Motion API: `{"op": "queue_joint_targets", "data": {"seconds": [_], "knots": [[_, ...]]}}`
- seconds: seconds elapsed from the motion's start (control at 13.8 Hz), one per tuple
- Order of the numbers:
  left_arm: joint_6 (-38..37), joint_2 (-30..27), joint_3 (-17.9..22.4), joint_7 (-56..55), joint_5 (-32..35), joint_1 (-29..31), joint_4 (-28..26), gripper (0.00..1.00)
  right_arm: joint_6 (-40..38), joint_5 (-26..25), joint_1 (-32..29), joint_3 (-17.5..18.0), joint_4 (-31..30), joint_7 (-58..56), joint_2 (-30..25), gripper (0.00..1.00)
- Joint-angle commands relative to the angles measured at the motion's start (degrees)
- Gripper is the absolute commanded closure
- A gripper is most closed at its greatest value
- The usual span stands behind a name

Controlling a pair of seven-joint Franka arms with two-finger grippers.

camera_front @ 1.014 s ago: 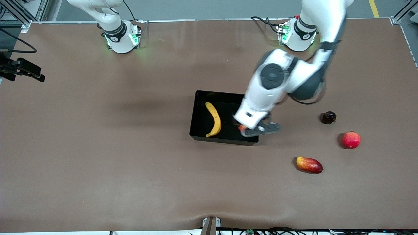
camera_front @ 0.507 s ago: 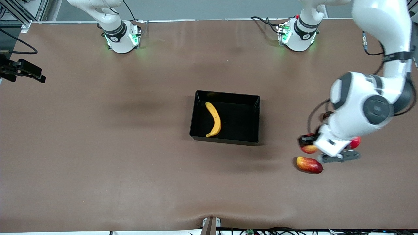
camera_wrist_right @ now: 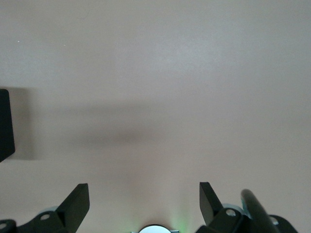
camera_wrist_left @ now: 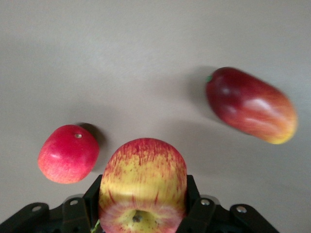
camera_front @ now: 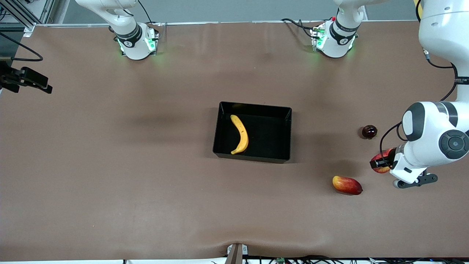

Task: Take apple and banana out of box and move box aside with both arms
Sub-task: 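Lower the apple beside the red apple and open the left gripper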

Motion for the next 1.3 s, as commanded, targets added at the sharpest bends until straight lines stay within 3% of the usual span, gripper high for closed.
{"op": "queue_joint_targets", "data": {"seconds": [0.0,0.65,0.72,0.8,0.87,0.94,1.23], "knots": [[5.5,-1.6,-0.9,-0.2,1.2,2.3,-7.0,1.0,0.0,1.0,-1.4,0.9,0.8,-0.6,0.5,0.0],[9.9,3.3,-2.0,2.4,1.1,5.4,-8.9,1.0,0.0,0.9,-1.2,0.9,0.8,-0.6,0.5,0.0],[9.9,3.8,-2.0,3.0,1.1,5.3,-8.9,0.89,0.0,0.9,-1.2,0.9,0.8,-0.6,0.5,0.0],[9.8,3.7,-2.0,3.6,1.1,5.3,-8.6,0.6,0.0,0.9,-1.2,0.9,0.8,-0.6,0.5,0.0],[9.6,3.3,-2.1,5.0,1.1,5.4,-8.5,0.11,0.0,0.9,-1.1,0.9,0.8,-0.6,0.5,0.0],[9.4,2.6,-2.4,5.9,1.1,5.3,-8.4,0.0,0.0,0.9,-1.1,0.9,0.8,-0.6,0.5,0.0],[3.8,-4.6,-5.4,6.1,1.1,4.9,-6.0,0.0,-0.1,0.9,-1.1,0.9,0.8,-0.6,0.5,0.0]]}}
